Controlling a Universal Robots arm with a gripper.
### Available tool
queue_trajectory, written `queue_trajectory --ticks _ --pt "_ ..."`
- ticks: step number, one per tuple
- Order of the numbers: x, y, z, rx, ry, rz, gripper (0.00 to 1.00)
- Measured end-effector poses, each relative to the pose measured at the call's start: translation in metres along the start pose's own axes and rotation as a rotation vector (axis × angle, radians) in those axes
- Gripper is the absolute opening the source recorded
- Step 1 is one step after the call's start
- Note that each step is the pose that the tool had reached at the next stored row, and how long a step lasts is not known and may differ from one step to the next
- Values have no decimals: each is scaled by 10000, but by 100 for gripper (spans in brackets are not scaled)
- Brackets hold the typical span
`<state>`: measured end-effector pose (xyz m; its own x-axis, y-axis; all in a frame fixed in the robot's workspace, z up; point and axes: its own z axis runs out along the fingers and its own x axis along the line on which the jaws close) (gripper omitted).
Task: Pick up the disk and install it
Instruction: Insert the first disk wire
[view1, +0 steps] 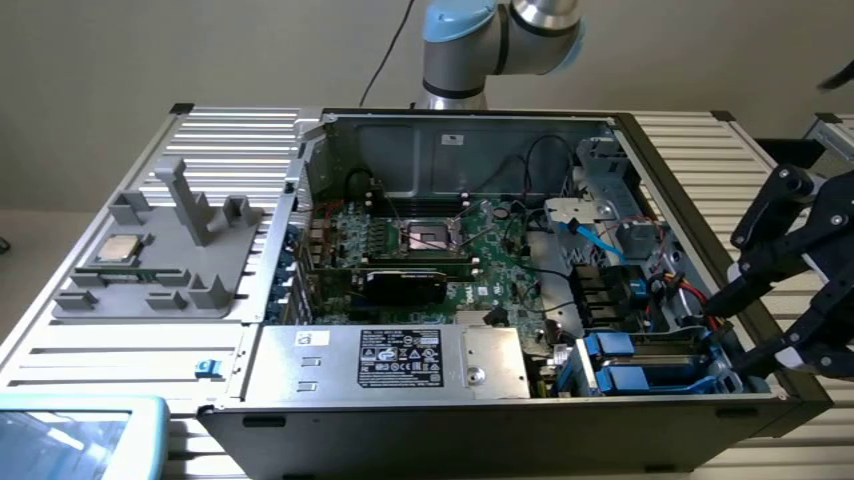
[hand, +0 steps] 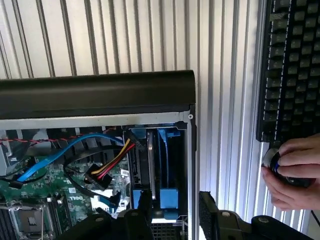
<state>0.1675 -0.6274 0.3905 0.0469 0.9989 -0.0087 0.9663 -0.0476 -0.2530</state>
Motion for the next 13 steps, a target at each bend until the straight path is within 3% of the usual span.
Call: queue_trajectory --ticks 4,13 --pt "2 -1 0 0 -16 -62 50" --pt "2 -1 1 -13 -420 -1609 50"
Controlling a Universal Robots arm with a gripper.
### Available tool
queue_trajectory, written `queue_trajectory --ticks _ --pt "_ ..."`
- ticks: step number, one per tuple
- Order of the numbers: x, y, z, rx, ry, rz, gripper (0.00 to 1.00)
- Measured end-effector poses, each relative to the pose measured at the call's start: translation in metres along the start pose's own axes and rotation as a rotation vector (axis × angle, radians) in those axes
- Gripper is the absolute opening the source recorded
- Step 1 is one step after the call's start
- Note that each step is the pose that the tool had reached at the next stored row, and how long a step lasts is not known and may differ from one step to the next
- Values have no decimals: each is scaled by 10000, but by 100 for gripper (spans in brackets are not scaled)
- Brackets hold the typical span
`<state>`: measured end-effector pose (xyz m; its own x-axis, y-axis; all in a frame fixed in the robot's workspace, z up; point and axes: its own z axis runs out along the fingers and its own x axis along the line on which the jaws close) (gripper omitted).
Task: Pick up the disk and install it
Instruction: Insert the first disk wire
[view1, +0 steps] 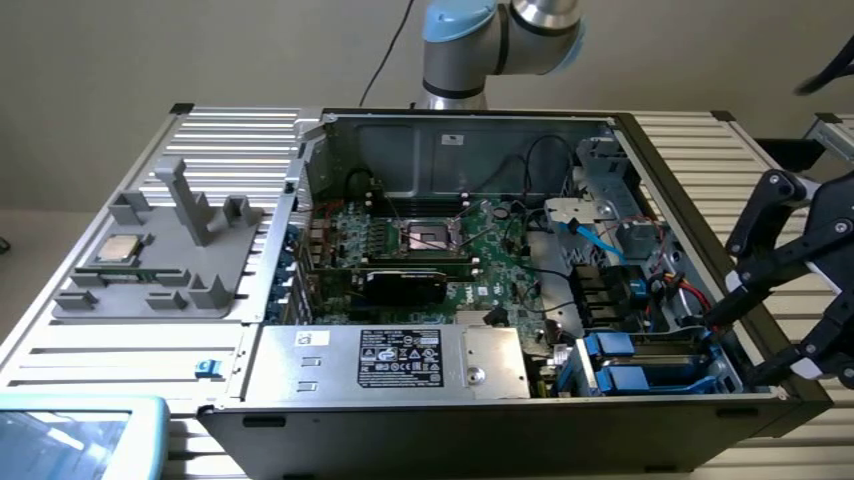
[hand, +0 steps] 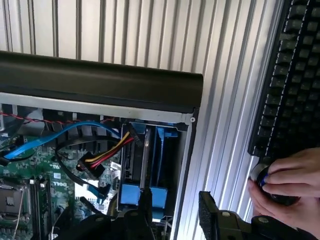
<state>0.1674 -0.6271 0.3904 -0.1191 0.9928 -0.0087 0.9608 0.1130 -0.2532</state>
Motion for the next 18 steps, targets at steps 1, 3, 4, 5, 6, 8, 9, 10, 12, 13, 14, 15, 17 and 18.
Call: queue_trajectory --ticks 1,3,4,5,6,8,9,10,12,13,14,15,17,18 --pt "0 0 0 -2 -46 -173 50" --pt "0 0 0 -5 -139 -527 50" --pt "0 0 1 -7 -185 -699 50" --pt "0 0 2 -9 -230 -875 50" --pt "0 1 3 -12 -277 -1053 50" --pt "0 1 4 -13 -335 -1279 50" --pt "-1 1 4 -15 -343 -1307 50" --pt "0 0 4 -20 -365 -1410 50" --pt "0 1 3 -55 -325 -1638 50" --pt "0 1 5 -75 -276 -1752 50" --pt "0 1 5 -95 -217 -1842 50" --pt "0 2 6 -117 -141 -1929 50" --pt "0 2 8 -162 22 -2107 50" --pt "0 2 9 -183 100 -2197 50"
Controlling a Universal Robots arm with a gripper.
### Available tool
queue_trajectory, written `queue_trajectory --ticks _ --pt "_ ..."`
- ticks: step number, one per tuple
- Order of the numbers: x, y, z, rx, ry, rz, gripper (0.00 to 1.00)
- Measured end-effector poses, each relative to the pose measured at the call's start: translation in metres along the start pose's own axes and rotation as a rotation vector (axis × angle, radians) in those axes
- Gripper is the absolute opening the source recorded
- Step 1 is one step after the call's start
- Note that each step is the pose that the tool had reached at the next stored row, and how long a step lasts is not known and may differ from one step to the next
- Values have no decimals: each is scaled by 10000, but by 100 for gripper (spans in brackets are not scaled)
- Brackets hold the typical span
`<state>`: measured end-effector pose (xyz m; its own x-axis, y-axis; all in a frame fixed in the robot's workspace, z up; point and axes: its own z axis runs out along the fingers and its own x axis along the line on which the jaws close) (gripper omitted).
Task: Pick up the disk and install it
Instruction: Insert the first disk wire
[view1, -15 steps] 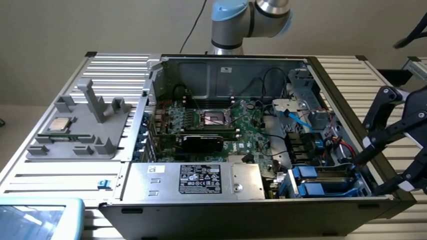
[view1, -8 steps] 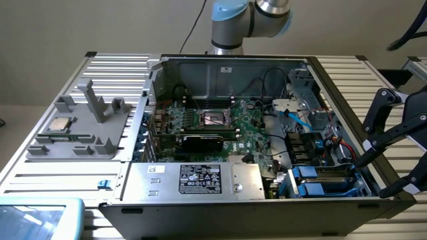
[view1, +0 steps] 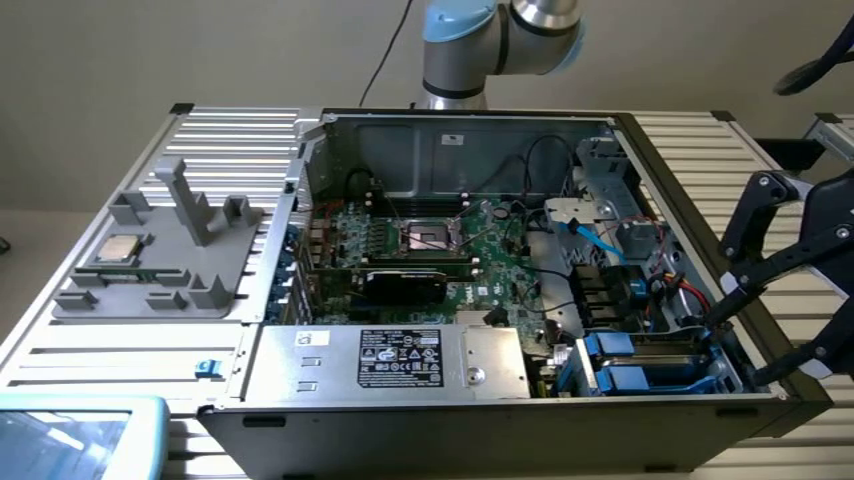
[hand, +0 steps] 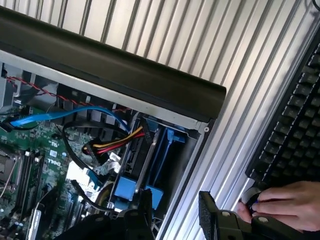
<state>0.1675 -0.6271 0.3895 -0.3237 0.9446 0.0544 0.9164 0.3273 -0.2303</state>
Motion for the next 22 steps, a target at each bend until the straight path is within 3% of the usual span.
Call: queue_trajectory --ticks 1,5,6,10,12,13,14,17,22 --pt "0 0 1 -34 83 -88 50" --pt "-1 0 1 -46 112 -139 50" --pt "-1 -1 2 -82 178 -175 50" --pt "-1 -1 2 -351 673 -501 50" --pt "-1 0 2 -520 884 -671 50" --pt "-2 -1 2 -614 961 -745 50" --pt "-4 0 2 -686 993 -791 50" --pt "-9 9 1 -835 939 -889 50" --pt "-24 18 18 -993 842 -1096 50"
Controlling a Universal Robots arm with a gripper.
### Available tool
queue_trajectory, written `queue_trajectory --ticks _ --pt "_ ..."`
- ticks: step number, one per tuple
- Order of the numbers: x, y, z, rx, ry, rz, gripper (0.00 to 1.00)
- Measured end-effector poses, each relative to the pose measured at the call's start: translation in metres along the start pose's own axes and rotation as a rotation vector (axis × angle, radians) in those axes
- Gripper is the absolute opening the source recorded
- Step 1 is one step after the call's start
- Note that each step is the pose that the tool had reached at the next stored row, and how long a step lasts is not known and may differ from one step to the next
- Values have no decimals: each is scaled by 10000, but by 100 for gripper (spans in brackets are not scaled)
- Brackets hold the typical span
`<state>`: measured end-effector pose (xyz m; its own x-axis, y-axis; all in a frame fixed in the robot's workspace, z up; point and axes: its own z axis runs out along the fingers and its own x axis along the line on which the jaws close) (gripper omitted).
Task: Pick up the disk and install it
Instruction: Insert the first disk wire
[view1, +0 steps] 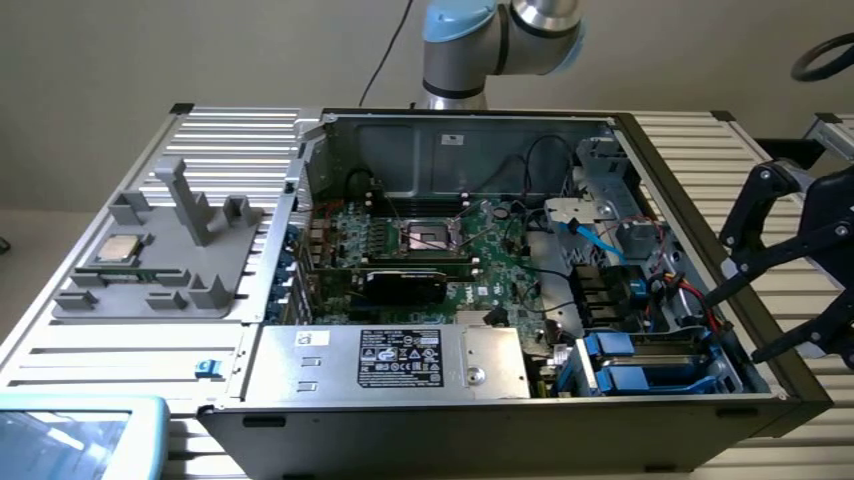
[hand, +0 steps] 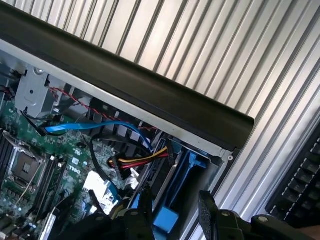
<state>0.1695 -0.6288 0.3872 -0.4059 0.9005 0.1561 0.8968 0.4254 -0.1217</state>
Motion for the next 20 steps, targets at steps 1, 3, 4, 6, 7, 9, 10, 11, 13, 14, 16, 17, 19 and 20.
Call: queue_trajectory --ticks 1,3,4,6,7,9,10,11,13,14,16,17,19,20 --pt "-4 0 6 -16 -8 -47 50" --pt "-14 0 19 -38 -14 -148 50" --pt "-19 0 29 -45 -8 -199 50" --pt "-29 -2 46 -52 0 -300 50" --pt "-35 -3 56 -53 2 -349 50" --pt "-47 -4 75 -54 9 -451 50" --pt "-51 -4 83 -62 13 -506 50" --pt "-53 -4 88 -80 18 -567 50" --pt "-54 -5 92 -159 42 -690 50" --pt "-56 -5 94 -224 80 -755 50" --pt "-61 -5 100 -311 100 -805 50" --pt "-61 -5 100 -311 92 -804 50" --pt "-63 -6 99 -309 87 -804 50" --pt "-71 -10 98 -309 85 -801 50"
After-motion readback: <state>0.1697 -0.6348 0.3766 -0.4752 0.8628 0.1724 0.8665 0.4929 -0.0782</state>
